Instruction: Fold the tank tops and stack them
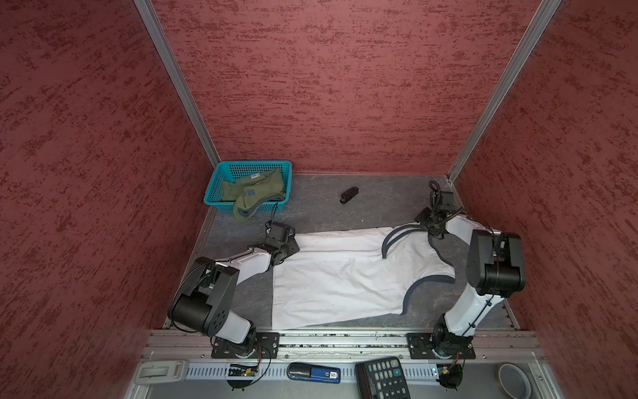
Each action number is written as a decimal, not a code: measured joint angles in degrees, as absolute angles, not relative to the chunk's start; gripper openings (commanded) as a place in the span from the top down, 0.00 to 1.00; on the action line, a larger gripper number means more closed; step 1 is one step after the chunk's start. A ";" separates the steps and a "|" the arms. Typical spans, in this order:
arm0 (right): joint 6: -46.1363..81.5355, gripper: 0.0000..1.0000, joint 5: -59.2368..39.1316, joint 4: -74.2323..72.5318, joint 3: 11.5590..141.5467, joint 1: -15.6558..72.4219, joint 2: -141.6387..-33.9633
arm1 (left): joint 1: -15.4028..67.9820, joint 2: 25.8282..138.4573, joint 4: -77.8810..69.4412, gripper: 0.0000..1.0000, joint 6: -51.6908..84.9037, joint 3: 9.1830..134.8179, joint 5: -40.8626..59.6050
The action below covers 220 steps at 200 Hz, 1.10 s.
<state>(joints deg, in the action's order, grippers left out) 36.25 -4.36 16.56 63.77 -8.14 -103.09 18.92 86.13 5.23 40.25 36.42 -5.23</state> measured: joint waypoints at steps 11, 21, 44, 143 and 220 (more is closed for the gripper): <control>36.29 0.50 -4.16 16.53 63.77 -8.43 -103.15 | 18.92 86.13 5.23 0.34 40.25 36.42 -5.23; 36.34 0.50 -4.03 16.53 63.77 -8.75 -103.33 | 18.92 86.13 5.23 0.34 40.27 36.42 -5.21; 36.51 0.52 -3.95 16.53 63.77 -9.34 -104.14 | 18.92 86.13 5.23 0.34 40.27 36.42 -5.23; 37.82 0.51 -2.70 14.76 60.14 -9.50 -104.03 | 18.92 86.17 5.06 0.34 40.25 36.34 -5.23; 38.15 0.55 -2.52 14.28 60.14 -9.61 -102.59 | 18.96 86.19 5.04 0.34 40.27 36.34 -5.23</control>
<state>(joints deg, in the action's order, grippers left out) 38.15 -2.52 14.28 60.14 -9.61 -102.59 18.96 86.19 5.04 40.27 36.34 -5.23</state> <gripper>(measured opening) 0.453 0.662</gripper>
